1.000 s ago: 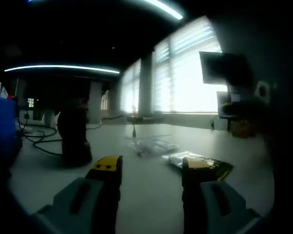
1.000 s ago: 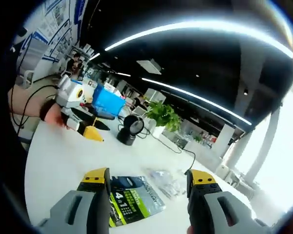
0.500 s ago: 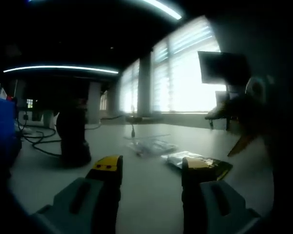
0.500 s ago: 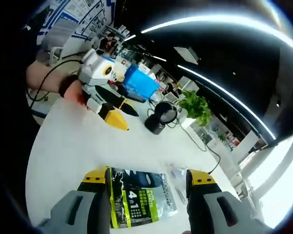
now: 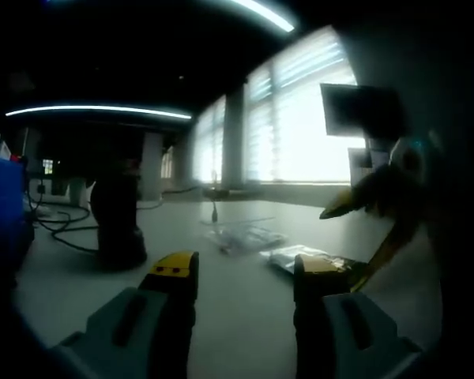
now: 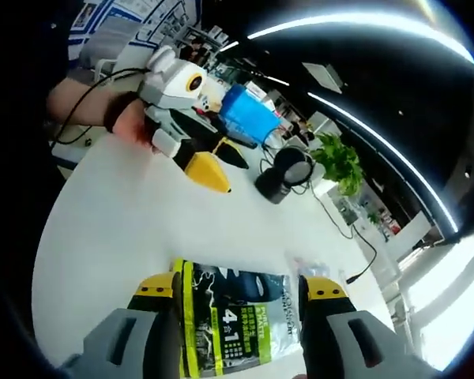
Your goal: Clip sheet goods on table flip sheet goods clip sheet goods scan sheet goods put sheet goods back to table
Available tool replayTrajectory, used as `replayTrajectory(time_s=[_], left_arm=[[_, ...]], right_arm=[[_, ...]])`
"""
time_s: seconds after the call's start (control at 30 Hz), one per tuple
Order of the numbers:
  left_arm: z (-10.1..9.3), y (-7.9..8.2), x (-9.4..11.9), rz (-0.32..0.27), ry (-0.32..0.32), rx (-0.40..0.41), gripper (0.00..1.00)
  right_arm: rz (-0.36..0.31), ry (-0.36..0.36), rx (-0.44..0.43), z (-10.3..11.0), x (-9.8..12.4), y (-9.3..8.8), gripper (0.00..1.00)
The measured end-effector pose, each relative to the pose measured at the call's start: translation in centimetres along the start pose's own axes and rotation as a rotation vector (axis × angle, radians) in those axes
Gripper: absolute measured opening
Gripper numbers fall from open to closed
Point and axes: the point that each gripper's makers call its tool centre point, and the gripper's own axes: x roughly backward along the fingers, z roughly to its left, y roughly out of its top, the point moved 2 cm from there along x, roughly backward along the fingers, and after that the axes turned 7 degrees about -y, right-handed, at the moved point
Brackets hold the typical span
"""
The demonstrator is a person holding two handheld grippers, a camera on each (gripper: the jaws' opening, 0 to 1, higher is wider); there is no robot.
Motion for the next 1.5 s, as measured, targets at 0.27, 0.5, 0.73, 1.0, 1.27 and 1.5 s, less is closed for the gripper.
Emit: replayTrajectory(time_s=[0.27, 0.5, 0.73, 1.0, 1.27, 1.5], left_arm=[[-0.1, 0.0, 0.0, 0.0, -0.004, -0.003, 0.41], [-0.1, 0.1, 0.0, -0.002, -0.003, 0.0, 0.41], [-0.1, 0.1, 0.0, -0.003, -0.006, 0.0, 0.41], [-0.2, 0.1, 0.0, -0.003, -0.005, 0.0, 0.41], [-0.2, 0.1, 0.0, -0.002, -0.005, -0.001, 0.41], [-0.2, 0.1, 0.1, -0.003, -0.005, -0.001, 0.41]], right_arm=[[0.031, 0.033, -0.015, 0.4, -1.0, -0.8, 0.54], [0.066, 0.082, -0.047, 0.9, -1.7, -1.6, 0.51], [0.099, 0.145, -0.117, 1.8, -1.6, -1.9, 0.37], [0.143, 0.208, -0.176, 3.7, -1.5, -1.7, 0.12], [0.159, 0.243, -0.194, 4.6, -1.2, -1.5, 0.0], [0.141, 0.198, -0.09, 4.2, -1.4, -1.4, 0.03]])
